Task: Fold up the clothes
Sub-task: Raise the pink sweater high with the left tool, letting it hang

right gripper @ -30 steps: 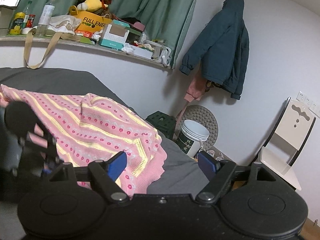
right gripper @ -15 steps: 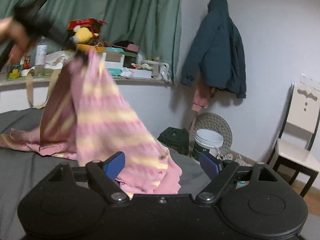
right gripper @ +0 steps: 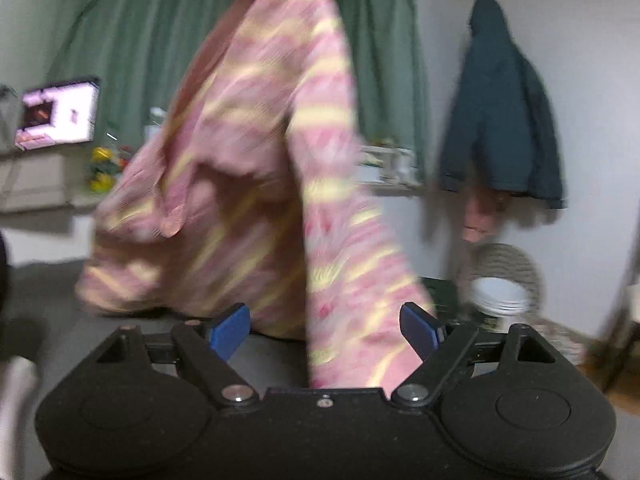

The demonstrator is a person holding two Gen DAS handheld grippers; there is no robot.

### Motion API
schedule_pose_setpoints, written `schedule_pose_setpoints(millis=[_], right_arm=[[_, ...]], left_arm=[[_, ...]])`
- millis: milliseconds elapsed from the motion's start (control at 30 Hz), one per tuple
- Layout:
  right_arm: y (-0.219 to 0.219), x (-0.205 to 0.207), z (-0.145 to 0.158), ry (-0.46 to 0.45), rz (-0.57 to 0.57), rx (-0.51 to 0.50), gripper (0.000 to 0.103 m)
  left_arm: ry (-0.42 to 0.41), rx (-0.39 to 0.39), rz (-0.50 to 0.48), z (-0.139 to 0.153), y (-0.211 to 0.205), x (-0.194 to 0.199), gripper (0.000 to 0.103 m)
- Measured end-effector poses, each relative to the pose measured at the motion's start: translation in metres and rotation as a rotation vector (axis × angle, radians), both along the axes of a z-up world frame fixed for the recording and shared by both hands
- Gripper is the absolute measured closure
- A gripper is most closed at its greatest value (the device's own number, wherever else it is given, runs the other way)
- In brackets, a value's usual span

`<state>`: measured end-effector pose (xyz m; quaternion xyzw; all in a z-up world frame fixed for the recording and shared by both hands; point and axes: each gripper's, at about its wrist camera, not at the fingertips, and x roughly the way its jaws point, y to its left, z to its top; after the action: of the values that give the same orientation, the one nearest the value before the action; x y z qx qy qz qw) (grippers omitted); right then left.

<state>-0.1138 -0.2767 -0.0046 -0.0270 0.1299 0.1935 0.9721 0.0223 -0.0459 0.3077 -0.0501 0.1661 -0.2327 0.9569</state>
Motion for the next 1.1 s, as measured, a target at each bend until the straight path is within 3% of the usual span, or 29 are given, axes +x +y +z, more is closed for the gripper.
schedule_pose_setpoints(millis=[100,267,333,433,567,733,833,933,1000,1100], right_arm=[[0.003,-0.01,0.007,-0.033,0.125,0.122,0.021],[0.003,-0.036,0.019,-0.189,0.384,0.283,0.02],[-0.002,-0.045,0.022,-0.257,0.386,0.296,0.019],[-0.012,-0.055,0.027,-0.361,0.263,0.279,0.013],[-0.023,-0.053,0.026,-0.386,0.14,0.344,0.012],[-0.027,-0.041,0.022,-0.299,0.081,0.343,0.016],[-0.03,-0.028,0.018,-0.137,0.084,0.345,0.029],[-0.024,-0.01,0.003,0.008,0.075,0.335,0.048],[-0.015,-0.001,-0.007,0.087,0.084,0.331,0.053],[-0.004,0.004,-0.014,0.109,0.052,0.306,0.053]], left_arm=[[-0.019,-0.057,-0.029,0.037,-0.021,-0.017,0.097],[-0.049,-0.186,-0.065,0.085,-0.057,-0.037,0.097],[-0.076,-0.242,-0.066,0.095,-0.067,-0.046,0.097],[-0.085,-0.327,-0.075,0.091,-0.068,-0.052,0.097],[-0.002,-0.412,-0.101,0.055,-0.056,-0.056,0.097],[0.173,-0.449,-0.111,-0.014,-0.04,-0.048,0.097],[0.216,-0.443,-0.116,-0.045,-0.039,-0.042,0.097],[0.247,-0.435,-0.119,-0.063,-0.043,-0.038,0.097],[0.271,-0.437,-0.122,-0.074,-0.045,-0.035,0.097],[0.297,-0.441,-0.13,-0.082,-0.046,-0.036,0.097]])
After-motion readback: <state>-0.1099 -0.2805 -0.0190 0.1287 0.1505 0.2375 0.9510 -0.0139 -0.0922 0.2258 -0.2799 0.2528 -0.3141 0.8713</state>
